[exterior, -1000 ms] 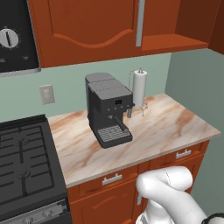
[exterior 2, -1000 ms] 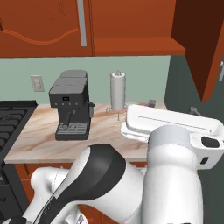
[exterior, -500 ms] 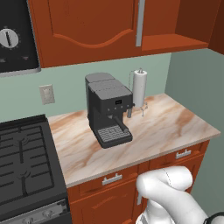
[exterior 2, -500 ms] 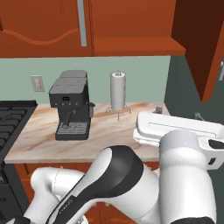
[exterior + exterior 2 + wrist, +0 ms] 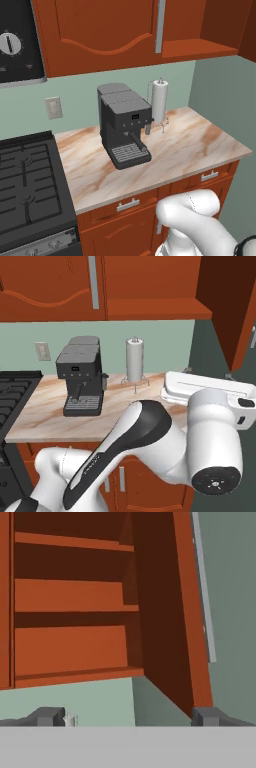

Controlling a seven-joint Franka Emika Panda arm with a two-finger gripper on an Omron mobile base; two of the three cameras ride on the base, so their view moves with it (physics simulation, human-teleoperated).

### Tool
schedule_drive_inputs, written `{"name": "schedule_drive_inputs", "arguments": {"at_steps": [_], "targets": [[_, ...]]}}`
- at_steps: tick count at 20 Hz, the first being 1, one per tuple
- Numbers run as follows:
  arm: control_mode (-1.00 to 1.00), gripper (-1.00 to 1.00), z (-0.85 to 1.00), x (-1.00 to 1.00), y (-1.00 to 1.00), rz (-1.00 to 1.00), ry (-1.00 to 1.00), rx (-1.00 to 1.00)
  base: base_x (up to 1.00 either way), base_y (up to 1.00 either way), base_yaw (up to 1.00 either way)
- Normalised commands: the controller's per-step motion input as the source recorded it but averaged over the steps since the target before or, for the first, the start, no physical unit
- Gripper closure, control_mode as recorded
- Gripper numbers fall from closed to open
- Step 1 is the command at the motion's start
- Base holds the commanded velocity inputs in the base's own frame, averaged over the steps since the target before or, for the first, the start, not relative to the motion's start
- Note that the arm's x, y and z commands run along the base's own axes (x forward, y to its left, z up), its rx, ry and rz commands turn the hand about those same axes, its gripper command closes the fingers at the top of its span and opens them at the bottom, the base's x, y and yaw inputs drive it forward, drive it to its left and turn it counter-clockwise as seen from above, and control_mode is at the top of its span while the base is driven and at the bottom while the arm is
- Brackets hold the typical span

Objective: Open the cabinet. Pick the bar soap and place it next to the sink. Then close the cabinet.

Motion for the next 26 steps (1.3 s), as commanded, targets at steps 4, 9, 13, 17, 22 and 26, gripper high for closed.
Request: {"name": "schedule_drive_inputs", "arguments": {"at_steps": [4,9,13,17,22,26], "targets": [[-1.0,-1.0,0.0,0.05,-0.39,-0.06,0.0,0.0,0.0,0.0,0.0],[-1.0,-1.0,0.0,0.0,-0.39,-0.03,0.0,0.0,0.0,0.0,0.0],[-1.0,-1.0,0.0,0.01,-0.21,0.0,0.0,0.0,0.0,0.0,0.0],[-1.0,-1.0,0.0,0.09,-0.02,0.05,0.0,0.0,0.0,0.0,0.0],[-1.0,-1.0,0.0,0.02,-0.02,0.1,0.0,0.0,0.0,0.0,0.0],[-1.0,-1.0,0.0,0.0,-0.08,0.09,0.0,0.0,0.0,0.0,0.0]]}}
